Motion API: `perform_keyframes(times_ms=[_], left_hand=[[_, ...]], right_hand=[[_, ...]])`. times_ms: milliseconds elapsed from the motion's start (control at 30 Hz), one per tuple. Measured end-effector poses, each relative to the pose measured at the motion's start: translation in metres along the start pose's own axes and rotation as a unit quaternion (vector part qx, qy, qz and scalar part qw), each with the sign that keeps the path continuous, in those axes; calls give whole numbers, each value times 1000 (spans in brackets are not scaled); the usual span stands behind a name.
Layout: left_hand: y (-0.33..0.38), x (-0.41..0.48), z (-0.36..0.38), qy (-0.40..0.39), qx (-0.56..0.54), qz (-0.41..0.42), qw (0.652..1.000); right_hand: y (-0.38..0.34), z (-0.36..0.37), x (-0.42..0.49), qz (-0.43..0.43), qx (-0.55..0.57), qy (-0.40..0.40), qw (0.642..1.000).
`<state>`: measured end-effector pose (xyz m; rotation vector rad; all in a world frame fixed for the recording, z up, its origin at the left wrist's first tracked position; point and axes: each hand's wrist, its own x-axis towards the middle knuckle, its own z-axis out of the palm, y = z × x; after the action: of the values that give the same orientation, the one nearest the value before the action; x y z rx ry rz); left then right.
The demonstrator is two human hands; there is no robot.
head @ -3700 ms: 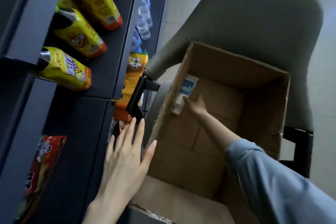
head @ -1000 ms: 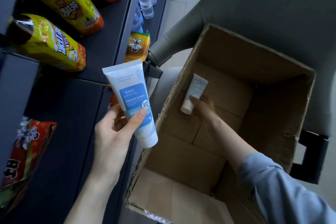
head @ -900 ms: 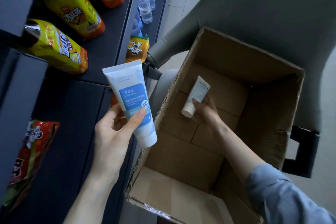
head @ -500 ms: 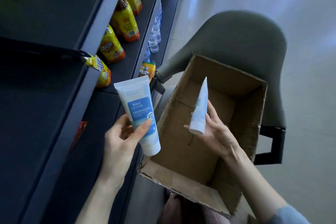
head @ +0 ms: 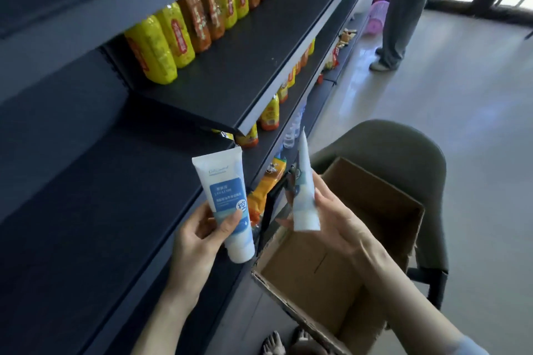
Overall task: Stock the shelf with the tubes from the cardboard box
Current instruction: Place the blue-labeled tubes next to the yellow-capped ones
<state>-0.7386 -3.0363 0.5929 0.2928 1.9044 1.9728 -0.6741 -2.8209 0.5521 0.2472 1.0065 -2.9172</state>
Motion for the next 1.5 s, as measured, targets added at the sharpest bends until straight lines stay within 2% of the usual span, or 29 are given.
perform_keyframes(times_ms=[200, 300, 433, 633, 767, 967, 1267, 1500], left_hand=[[36, -34, -23, 71, 20, 44, 996], [53, -54, -27, 109, 31, 75, 991], [70, -81, -22, 147, 33, 101, 983], [94, -133, -17, 211, 18, 150, 966], [114, -169, -27, 249, 26, 181, 951], [148, -221, -55, 318, 42, 217, 922], [182, -298, -123, 394, 56, 261, 880], [199, -356, -203, 435, 72, 269, 856]], right_hand=[[-17, 56, 5, 78, -175, 9, 981], [-23, 80, 2, 105, -191, -7, 976], [-31, 109, -11, 98, -244, -19, 965], [-45, 150, -32, 72, -301, -115, 944], [-45, 186, -39, 36, -354, -193, 914], [-26, 259, -48, 15, -335, -288, 897], [30, 360, -52, 2, -323, -347, 880], [99, 452, -43, -58, -384, -376, 841]])
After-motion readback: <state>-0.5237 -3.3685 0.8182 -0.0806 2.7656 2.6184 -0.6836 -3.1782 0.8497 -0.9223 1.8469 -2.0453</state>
